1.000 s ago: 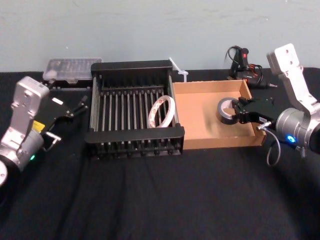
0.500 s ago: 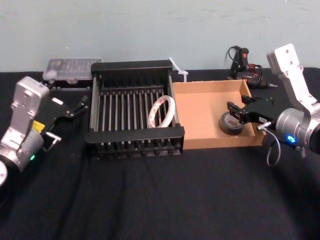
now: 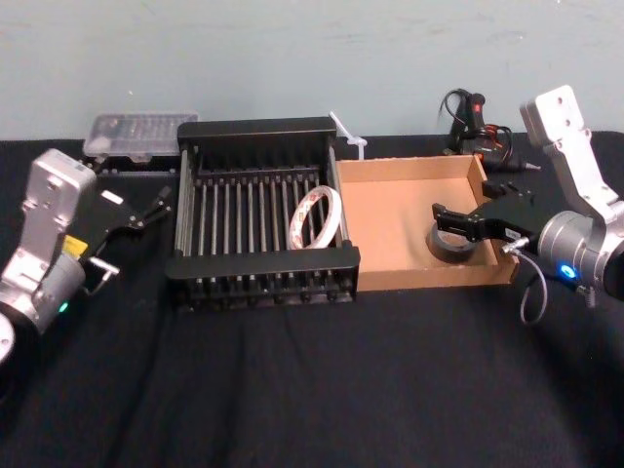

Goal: Pick up the white tape and place it into the black box , Pick up the silver tape and place it into the brown box.

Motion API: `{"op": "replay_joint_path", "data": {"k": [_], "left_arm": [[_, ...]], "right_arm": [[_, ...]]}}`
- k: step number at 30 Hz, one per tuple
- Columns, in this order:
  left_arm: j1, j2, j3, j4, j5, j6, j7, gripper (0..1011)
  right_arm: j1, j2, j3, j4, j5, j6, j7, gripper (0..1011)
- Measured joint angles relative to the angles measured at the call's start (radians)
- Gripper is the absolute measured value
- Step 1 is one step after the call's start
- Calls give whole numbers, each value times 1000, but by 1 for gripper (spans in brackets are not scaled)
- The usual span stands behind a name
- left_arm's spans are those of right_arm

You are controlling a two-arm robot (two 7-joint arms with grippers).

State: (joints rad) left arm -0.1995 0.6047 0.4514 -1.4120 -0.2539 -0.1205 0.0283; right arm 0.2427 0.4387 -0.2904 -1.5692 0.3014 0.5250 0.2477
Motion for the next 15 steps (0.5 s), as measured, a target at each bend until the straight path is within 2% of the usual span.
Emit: {"op": "replay_joint_path", "data": {"k": [1, 2, 4, 12, 15], "left_arm": [[0, 0, 0, 0, 0, 0, 0, 1001], [0, 0, 0, 0, 0, 0, 0, 1001], [0, 0, 0, 0, 0, 0, 0, 1001], [0, 0, 0, 0, 0, 0, 0, 1001], [0, 0, 0, 0, 0, 0, 0, 1001]], "right_arm": [[0, 0, 0, 0, 0, 0, 0, 939], [0, 0, 0, 0, 0, 0, 0, 939], [0, 0, 0, 0, 0, 0, 0, 1000], [0, 0, 0, 0, 0, 0, 0, 1002], [-12, -3, 6, -10, -14, -20, -12, 1002]]}}
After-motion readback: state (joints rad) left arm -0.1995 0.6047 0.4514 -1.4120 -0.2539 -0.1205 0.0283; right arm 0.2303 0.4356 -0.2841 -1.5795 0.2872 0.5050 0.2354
